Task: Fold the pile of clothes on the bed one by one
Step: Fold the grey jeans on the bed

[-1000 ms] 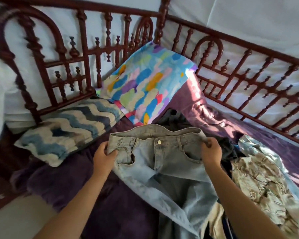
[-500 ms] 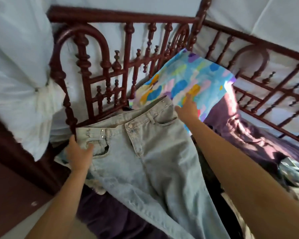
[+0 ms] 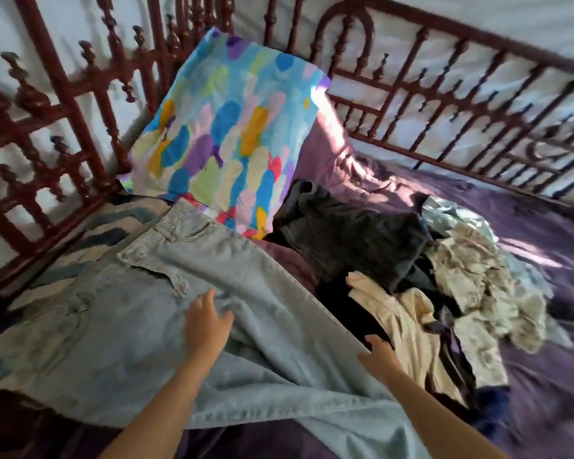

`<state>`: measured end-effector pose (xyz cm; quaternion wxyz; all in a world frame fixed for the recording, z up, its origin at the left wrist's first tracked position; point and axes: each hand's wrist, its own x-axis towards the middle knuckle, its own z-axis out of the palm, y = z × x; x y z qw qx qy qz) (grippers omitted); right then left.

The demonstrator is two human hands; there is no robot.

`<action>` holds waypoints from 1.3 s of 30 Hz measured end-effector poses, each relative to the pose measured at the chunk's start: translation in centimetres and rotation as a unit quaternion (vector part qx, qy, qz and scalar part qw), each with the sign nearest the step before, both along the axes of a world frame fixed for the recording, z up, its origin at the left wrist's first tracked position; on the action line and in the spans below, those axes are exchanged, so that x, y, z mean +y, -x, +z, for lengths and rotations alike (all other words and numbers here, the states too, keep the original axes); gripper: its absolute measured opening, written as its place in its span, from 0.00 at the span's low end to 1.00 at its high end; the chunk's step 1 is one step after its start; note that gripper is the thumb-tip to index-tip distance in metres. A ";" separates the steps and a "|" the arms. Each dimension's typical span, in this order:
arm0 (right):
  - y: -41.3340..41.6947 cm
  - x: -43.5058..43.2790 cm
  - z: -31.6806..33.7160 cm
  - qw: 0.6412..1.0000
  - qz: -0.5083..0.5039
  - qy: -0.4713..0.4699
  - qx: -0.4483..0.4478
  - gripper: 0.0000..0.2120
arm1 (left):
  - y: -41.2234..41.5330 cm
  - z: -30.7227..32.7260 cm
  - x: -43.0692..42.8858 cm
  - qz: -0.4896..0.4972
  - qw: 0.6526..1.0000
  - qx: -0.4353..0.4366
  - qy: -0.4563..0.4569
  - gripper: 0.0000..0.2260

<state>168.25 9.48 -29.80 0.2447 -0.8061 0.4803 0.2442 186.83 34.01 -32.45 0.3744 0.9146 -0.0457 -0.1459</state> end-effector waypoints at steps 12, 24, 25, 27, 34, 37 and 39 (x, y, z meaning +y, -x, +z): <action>14.3 -5.2 -4.3 0.996 -0.080 -0.021 0.016 0.22 | 10.7 -3.7 -11.4 -0.339 0.930 0.041 -0.135 0.21; 15.3 -11.0 -10.0 0.992 -0.106 -0.067 -0.025 0.07 | 13.7 -7.1 -23.0 -0.543 0.780 -0.193 -0.242 0.24; 15.7 -11.0 -10.4 0.992 -0.106 -0.067 -0.018 0.08 | 14.0 -7.4 -23.5 -0.544 0.777 -0.196 -0.248 0.24; 16.3 -11.3 -11.1 0.995 -0.087 -0.052 0.007 0.13 | 14.3 -7.8 -24.2 -0.548 0.769 -0.207 -0.258 0.24; 17.7 -12.6 -10.3 0.994 -0.045 -0.068 0.079 0.05 | 14.3 -7.5 -24.0 -0.555 0.760 -0.224 -0.252 0.20; 18.6 -13.0 -8.7 0.993 -0.069 -0.088 0.030 0.05 | 14.1 -7.0 -23.2 -0.549 0.764 -0.245 -0.233 0.18; 19.1 -13.9 -6.5 0.993 -0.072 -0.093 -0.027 0.10 | 13.6 -6.2 -23.0 -0.524 0.784 -0.271 -0.195 0.16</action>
